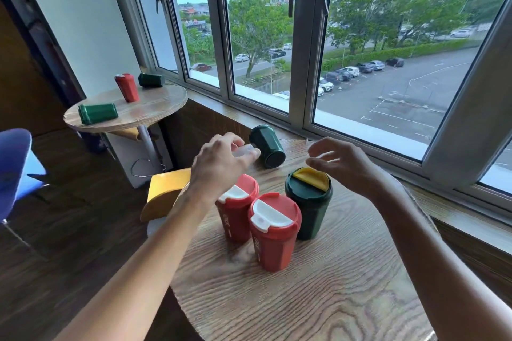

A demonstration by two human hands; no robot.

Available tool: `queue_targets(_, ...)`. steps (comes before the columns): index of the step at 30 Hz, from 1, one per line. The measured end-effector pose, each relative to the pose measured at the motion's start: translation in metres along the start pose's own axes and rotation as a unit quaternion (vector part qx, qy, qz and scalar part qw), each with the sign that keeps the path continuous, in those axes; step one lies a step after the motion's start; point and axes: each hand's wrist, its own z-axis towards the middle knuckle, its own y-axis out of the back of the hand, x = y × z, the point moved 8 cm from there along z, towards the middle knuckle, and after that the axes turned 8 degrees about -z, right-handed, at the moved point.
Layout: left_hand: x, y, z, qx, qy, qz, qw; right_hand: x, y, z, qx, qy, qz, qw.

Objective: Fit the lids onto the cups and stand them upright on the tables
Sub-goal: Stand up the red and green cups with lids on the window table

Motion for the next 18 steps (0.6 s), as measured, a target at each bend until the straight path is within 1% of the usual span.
queue_targets(3, 0.011, -0.006, 0.040, 0.040, 0.019, -0.028, 0.999, 0.008, 0.002, 0.014, -0.037, -0.012, -0.045, 0.998)
queue_targets(6, 0.030, -0.031, 0.082, 0.099, 0.023, -0.048, 0.994, 0.021, -0.002, 0.023, -0.054, -0.020, -0.069, 0.996)
queue_targets(9, 0.057, -0.064, 0.124, 0.148, 0.034, -0.075, 0.986, 0.037, -0.019, 0.028, -0.035, -0.033, -0.076, 0.996)
queue_targets(12, 0.083, -0.094, 0.159, 0.174, 0.031, -0.085, 0.981, 0.050, -0.035, 0.027, -0.021, -0.064, -0.095, 0.993)
queue_targets(16, 0.105, -0.120, 0.189, 0.197, 0.018, -0.087, 0.976, 0.052, -0.036, 0.020, -0.086, -0.141, -0.129, 0.978)
queue_targets(18, 0.114, -0.130, 0.201, 0.207, 0.034, -0.110, 0.972, 0.050, -0.032, 0.011, -0.125, -0.184, -0.155, 0.962)
